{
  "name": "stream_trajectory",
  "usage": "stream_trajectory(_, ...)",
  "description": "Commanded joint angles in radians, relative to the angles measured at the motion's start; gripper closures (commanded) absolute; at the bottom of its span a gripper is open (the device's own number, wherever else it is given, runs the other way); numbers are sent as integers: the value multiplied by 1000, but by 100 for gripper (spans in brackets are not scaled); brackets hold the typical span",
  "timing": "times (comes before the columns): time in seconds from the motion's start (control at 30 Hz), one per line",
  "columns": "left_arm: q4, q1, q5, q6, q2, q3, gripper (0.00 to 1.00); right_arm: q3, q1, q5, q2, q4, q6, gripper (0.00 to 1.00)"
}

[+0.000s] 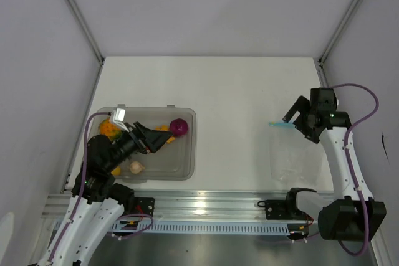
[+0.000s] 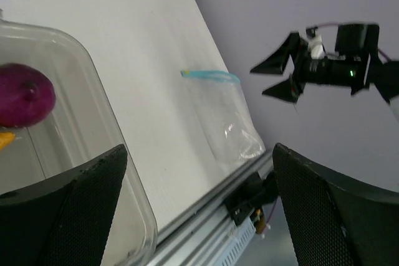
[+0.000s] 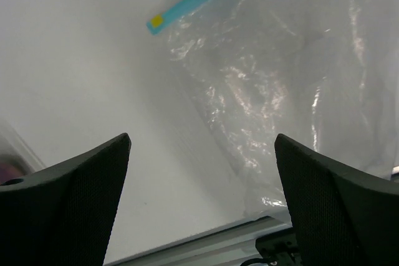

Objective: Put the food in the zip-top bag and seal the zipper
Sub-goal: Adjust the zipper food storage bag at the center of the board.

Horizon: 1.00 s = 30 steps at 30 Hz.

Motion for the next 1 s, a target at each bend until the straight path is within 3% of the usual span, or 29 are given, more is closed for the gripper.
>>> stream_trajectory(0.0, -11, -5, 157, 39, 1, 27, 1, 93, -77, 148, 71, -36, 20, 1)
stream_trajectory(0.23, -40, -5, 178, 7, -6, 21, 0, 265, -284, 91, 333, -36, 44, 1)
stream_trajectory(0.53, -153, -5, 116, 126, -14, 87, 1, 449, -301, 390, 589, -146, 121, 1)
stream_trajectory(0.77, -176, -29, 104, 163, 1, 96, 1, 187, -355, 220, 550, -45, 106, 1)
stream_trajectory(0.97, -164, -45, 130, 172, 6, 90, 1, 63, -318, 170, 526, 42, 75, 1)
